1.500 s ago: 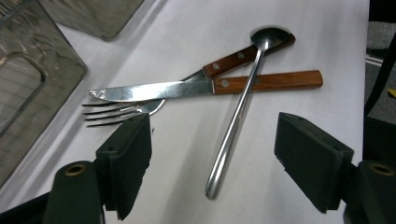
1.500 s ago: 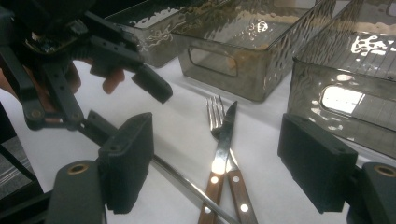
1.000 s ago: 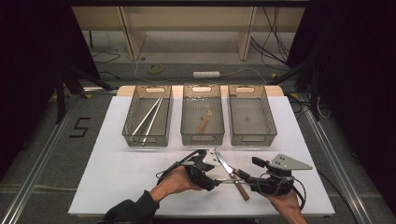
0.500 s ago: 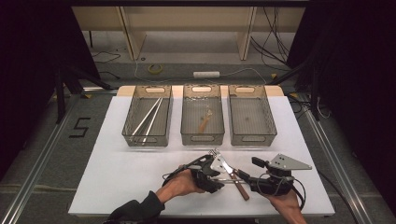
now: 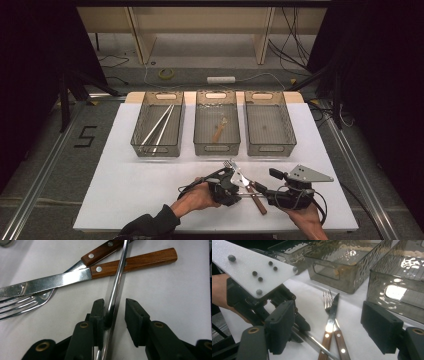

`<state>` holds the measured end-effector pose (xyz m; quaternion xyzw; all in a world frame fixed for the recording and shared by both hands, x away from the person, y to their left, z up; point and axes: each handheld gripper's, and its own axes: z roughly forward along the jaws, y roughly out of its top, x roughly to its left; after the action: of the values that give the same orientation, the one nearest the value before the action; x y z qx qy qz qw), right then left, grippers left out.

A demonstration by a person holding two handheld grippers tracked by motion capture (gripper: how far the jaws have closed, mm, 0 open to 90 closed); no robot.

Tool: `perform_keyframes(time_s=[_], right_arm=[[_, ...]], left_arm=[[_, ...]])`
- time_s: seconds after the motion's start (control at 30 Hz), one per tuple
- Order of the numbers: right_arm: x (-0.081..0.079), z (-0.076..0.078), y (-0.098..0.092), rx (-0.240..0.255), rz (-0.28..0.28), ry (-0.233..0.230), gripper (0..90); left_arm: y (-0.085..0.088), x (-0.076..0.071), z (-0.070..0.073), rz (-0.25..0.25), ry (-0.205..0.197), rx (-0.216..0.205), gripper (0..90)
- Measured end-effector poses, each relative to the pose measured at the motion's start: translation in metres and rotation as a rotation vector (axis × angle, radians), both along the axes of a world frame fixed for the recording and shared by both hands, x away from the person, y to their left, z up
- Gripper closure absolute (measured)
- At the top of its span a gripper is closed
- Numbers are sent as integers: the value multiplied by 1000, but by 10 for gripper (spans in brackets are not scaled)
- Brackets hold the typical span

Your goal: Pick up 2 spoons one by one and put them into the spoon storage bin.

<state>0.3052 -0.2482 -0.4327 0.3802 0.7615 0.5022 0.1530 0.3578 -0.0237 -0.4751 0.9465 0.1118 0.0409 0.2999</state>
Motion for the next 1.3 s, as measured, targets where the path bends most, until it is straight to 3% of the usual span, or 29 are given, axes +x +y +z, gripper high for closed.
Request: perform_keyframes(time_s=[0.47, 1.03, 1.23, 1.3], right_arm=[[0, 0, 0, -2, 0, -2, 280], [-1, 1, 0, 2, -1, -5, 281], [-1, 1, -1, 2, 0, -8, 281], [-1, 1, -1, 4, 2, -10, 281]], left_arm=[[-2, -4, 0, -26, -10, 6, 874], [4, -4, 0, 7, -11, -41, 891], [13, 2, 9, 31, 6, -81, 891], [15, 3, 12, 40, -9, -80, 891]])
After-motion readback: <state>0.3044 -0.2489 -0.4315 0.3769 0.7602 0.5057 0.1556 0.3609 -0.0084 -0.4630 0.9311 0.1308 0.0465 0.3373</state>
